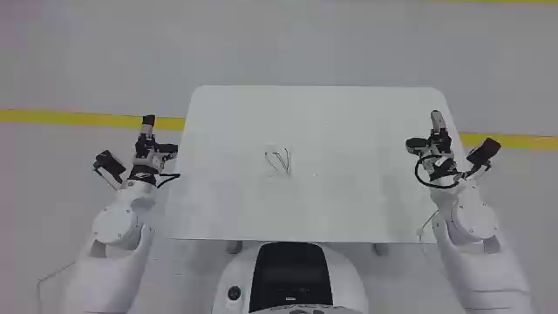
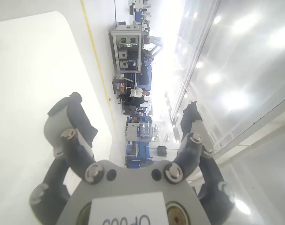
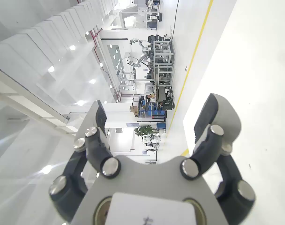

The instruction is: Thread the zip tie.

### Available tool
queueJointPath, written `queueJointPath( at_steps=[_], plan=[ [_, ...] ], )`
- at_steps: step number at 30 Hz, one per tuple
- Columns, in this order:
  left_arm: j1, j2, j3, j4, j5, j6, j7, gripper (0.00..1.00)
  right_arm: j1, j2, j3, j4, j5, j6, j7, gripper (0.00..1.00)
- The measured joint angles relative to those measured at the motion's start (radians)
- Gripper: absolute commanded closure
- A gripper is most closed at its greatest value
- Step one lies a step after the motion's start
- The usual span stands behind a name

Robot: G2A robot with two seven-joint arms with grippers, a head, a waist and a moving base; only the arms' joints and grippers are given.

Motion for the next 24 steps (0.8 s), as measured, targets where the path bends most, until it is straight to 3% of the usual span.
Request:
queueJointPath(
  at_steps=[10, 24],
  plan=[
    [0.000, 0.000, 0.000, 0.000, 0.000, 0.000, 0.000, 0.00, 0.052, -0.002, -0.128, -0.030, -0.333, 0.091, 0.037, 0.00],
    [0.000, 0.000, 0.000, 0.000, 0.000, 0.000, 0.000, 0.00, 0.054, -0.002, -0.131, -0.032, -0.342, 0.090, 0.037, 0.00]
  ],
)
